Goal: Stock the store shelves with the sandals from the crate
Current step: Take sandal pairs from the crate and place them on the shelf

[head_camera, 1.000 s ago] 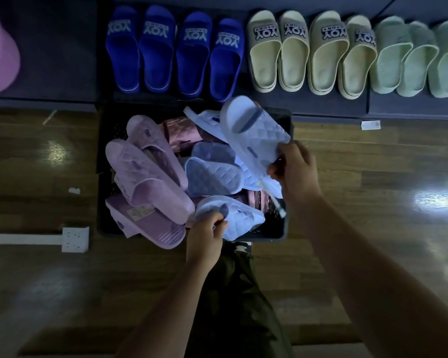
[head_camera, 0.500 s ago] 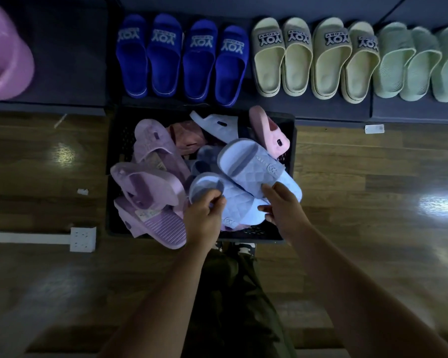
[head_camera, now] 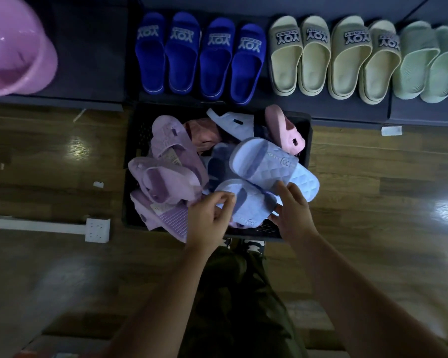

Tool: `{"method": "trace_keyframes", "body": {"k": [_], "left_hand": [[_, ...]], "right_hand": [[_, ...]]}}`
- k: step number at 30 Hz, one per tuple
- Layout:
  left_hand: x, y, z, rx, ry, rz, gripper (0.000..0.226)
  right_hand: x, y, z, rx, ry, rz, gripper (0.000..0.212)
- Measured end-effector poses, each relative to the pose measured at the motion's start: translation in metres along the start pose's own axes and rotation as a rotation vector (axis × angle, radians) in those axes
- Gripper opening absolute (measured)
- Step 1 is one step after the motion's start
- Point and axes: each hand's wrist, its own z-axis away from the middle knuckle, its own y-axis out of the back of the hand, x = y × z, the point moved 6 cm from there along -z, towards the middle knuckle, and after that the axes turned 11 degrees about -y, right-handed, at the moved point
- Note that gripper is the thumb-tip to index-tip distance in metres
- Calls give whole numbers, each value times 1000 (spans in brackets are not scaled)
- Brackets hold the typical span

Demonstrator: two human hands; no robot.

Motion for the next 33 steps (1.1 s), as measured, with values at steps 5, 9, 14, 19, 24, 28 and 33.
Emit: {"method": "trace_keyframes", "body": {"k": [5,9,14,19,24,28,33], "left_hand": [[-31,80,-9,272,165,-118,20],[-80,128,-33,353,408,-313,30],[-176,116,-57,25,847,-35,42],[-180,111,-76,-27,795,115,38],[-177,131,-87,61,646,91,16],[-177,141,-111,-1,524,-119,56],[-172,128,-129,-160,317,-267,54]], "right_hand": [[2,-3,2,17,-7,-18,17],[4,-3,0,78,1,29,18],[-2,-4,-7,126,55,67,18],[-15,-11,-13,160,69,115,23],[-18,-13,-17,158,58,96,19],[-20,-13,-17,195,69,100,18],[-24,-16,-15,144,124,133,28]]}}
